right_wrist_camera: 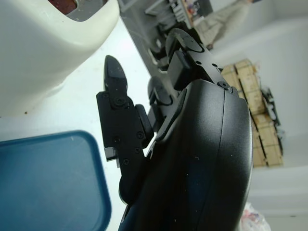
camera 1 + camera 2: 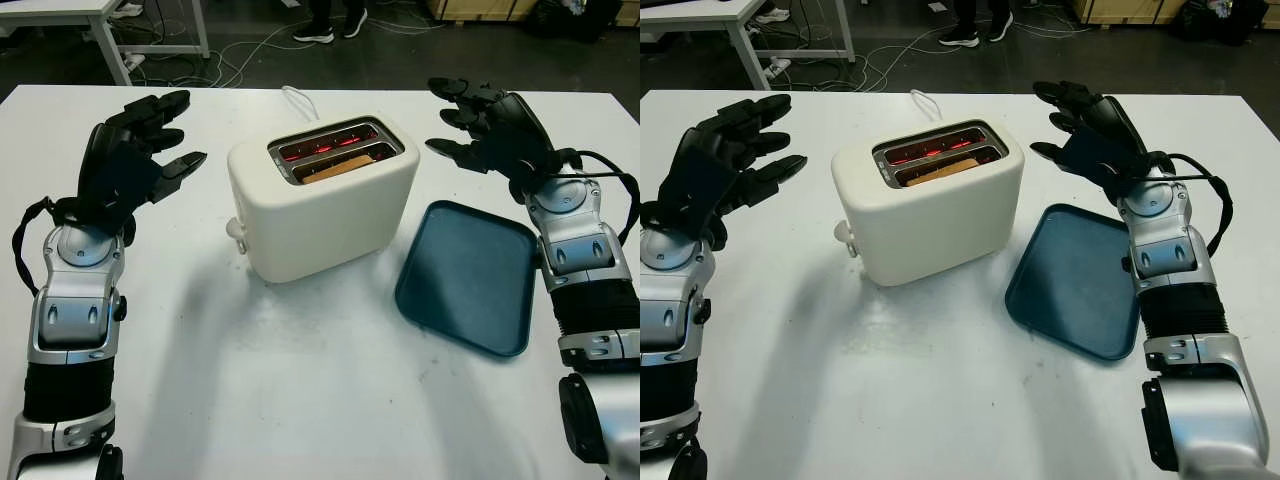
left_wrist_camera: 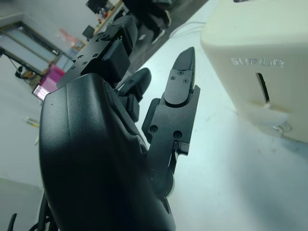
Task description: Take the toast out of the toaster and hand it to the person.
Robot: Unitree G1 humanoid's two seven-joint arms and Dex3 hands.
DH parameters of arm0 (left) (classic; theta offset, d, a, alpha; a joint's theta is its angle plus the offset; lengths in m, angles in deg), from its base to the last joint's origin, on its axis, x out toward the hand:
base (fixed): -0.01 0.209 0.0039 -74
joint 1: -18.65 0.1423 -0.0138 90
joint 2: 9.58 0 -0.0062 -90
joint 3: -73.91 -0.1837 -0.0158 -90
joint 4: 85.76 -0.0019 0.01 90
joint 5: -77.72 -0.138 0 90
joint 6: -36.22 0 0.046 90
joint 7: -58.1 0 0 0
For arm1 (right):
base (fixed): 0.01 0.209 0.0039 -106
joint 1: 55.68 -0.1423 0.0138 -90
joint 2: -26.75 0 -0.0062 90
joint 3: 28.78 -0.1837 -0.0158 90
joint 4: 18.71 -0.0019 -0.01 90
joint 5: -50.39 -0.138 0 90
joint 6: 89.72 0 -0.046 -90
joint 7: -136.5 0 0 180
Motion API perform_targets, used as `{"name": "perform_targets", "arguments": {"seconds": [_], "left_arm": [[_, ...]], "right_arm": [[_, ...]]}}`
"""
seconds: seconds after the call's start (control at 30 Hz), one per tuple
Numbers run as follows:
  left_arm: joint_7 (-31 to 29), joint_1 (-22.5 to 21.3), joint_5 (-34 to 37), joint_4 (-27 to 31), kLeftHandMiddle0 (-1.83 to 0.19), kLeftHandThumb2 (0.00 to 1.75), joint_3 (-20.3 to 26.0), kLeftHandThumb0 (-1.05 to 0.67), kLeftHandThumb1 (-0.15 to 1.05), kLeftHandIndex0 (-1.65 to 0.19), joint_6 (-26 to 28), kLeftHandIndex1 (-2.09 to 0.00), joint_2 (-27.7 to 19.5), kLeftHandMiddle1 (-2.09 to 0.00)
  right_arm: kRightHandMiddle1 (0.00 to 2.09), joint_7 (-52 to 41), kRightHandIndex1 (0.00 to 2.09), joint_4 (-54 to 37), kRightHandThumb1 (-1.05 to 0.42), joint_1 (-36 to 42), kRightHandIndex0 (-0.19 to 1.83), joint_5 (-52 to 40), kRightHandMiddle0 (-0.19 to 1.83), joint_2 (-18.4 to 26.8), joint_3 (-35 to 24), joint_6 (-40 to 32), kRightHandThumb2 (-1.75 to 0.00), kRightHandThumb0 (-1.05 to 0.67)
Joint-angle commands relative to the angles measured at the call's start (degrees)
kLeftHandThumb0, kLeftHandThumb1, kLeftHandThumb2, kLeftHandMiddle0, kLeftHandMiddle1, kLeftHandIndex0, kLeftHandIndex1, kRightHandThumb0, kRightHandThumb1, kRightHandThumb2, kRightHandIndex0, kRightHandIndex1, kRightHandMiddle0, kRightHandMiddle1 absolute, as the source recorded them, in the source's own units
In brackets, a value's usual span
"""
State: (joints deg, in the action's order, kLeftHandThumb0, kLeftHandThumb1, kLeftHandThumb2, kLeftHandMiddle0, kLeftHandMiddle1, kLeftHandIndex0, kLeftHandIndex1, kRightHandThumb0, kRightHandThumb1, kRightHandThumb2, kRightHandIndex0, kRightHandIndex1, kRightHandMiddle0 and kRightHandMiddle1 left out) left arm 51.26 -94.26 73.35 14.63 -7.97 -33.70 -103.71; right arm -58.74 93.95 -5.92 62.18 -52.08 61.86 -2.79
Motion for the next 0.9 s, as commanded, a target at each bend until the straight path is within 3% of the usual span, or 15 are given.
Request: {"name": "perform_targets", "arguments": {"seconds": [0.0, 0.87], "left_arm": [[0.0, -0.7, -0.1, -0.3, -0.28, 0.11, 0.2, -0.19, 0.92, -0.55, -0.3, -0.01, -0.7, -0.63], [-0.2, -1.5, 0.0, -0.1, -0.27, 0.09, -0.1, -0.20, 0.92, -0.56, 0.6, -0.01, -0.7, -0.65]], "right_arm": [[0.00, 0.4, 0.00, 0.2, -0.92, 0.0, 0.44, -0.8, 0.39, -0.5, -0.4, -1.0, -0.19, -0.13], [0.00, 0.1, 0.00, 0.1, -0.92, 0.1, 0.41, -2.3, 0.37, -0.3, -0.4, -1.3, -0.19, -0.11]]}}
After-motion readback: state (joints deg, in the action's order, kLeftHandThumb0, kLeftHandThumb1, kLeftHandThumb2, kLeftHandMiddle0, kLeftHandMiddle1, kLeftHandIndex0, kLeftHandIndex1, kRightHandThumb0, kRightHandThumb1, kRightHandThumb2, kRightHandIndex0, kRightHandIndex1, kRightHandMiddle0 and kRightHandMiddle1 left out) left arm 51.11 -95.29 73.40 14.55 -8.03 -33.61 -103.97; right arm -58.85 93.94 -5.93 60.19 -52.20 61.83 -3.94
